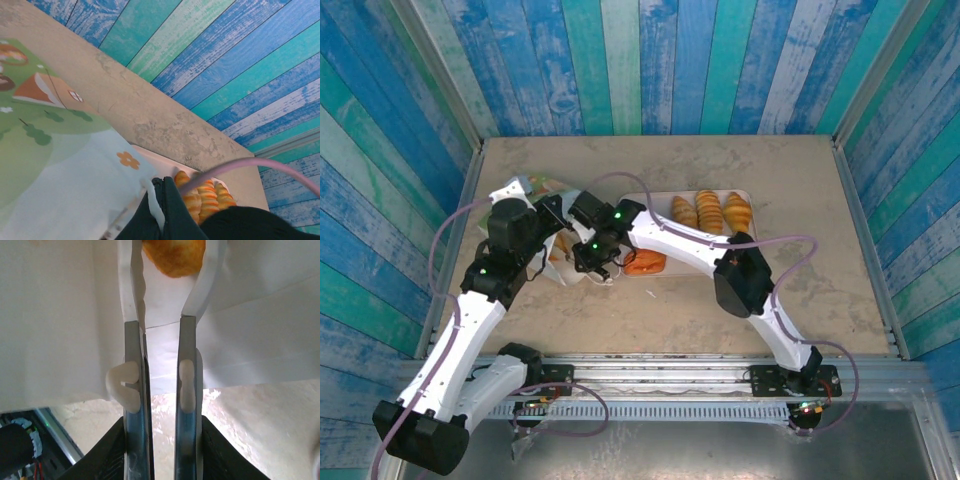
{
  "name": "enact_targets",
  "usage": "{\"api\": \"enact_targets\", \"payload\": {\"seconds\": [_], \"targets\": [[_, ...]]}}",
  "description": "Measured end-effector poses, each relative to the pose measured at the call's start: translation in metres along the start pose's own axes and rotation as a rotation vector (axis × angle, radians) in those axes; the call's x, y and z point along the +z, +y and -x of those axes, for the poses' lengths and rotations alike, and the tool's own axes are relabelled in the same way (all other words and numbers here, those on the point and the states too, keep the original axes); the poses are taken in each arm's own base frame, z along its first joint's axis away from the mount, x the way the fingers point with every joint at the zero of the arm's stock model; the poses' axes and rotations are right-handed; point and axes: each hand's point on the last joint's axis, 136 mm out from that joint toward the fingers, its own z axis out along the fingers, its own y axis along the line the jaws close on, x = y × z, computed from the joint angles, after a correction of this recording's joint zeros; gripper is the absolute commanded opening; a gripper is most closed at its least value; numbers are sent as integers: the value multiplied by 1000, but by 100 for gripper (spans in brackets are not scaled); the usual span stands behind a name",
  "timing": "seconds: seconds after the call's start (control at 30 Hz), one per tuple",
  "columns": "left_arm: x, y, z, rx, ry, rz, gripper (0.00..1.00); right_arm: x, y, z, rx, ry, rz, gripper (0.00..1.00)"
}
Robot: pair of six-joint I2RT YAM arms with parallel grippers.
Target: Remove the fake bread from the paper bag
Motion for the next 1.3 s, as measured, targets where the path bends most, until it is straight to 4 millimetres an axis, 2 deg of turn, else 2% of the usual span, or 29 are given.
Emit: {"api": "enact_targets", "payload": {"seconds": [0.13, 0.23, 0.53, 0.7, 1.07, 1.3], "targets": [[0, 2, 2, 4, -11, 12, 0, -25, 2, -5, -22, -26, -7, 28], [0, 3, 3, 6, -16, 19, 0, -36, 0, -9, -35, -30, -25, 27], [1, 5, 2, 16, -15, 26, 0, -42, -14, -27, -85, 26, -110, 27], [3, 6, 1, 17, -10, 30, 0, -49, -12, -32, -125, 33, -120, 26], [4, 7, 0, 18, -5, 36, 0, -94, -6, -53, -204, 14, -106, 25], [8, 10, -3, 18, 6, 47, 0, -112, -5, -68, -227, 10, -92, 24]]}}
